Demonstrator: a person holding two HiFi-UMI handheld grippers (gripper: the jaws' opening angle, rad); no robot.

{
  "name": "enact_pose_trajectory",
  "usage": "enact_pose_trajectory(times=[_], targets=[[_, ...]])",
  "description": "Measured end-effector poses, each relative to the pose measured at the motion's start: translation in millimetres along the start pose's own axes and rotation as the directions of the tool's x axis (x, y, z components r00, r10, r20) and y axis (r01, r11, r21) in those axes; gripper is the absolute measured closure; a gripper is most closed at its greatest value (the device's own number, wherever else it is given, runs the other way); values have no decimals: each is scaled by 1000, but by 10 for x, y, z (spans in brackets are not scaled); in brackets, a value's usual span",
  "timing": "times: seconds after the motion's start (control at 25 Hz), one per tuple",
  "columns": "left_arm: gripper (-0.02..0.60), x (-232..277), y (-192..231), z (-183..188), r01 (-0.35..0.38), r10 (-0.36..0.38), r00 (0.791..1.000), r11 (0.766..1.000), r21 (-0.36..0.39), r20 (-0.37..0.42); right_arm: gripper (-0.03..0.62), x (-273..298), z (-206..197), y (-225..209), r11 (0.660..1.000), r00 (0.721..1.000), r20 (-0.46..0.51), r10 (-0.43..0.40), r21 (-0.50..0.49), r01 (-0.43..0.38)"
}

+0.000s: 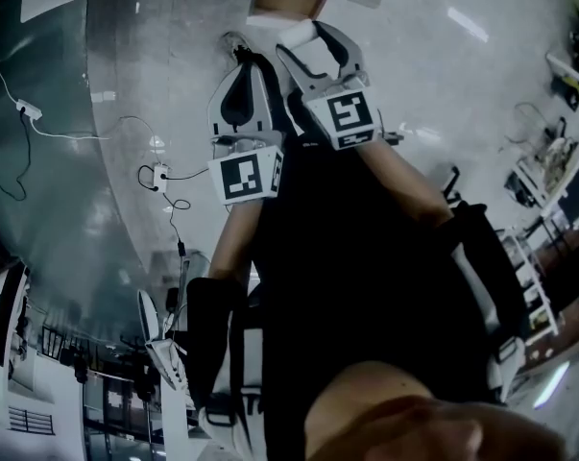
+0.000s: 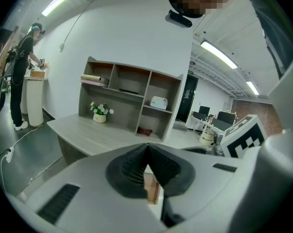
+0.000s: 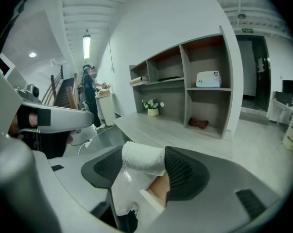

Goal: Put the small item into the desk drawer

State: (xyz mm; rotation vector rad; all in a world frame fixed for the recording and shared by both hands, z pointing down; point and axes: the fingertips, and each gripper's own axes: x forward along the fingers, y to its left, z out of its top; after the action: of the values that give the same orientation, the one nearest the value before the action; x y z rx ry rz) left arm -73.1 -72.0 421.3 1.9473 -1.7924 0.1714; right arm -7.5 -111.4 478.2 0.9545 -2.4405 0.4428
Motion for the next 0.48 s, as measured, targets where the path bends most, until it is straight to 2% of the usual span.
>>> enact_pose_trajectory(times=[0.16, 0.32, 0.48], targets=[[583, 59, 77, -11, 0, 0, 1000, 1000, -14, -1, 324, 190, -93, -18, 1000, 1000, -23, -7, 19, 8], [583, 75, 124, -100, 15, -14, 999, 1000, 21, -34, 324, 331, -224, -86, 999, 998, -56, -21, 35, 23], [583, 134, 215, -125, 0, 0, 999, 1000, 8, -32, 324, 505, -370, -146, 998, 995, -91, -41, 36, 44]])
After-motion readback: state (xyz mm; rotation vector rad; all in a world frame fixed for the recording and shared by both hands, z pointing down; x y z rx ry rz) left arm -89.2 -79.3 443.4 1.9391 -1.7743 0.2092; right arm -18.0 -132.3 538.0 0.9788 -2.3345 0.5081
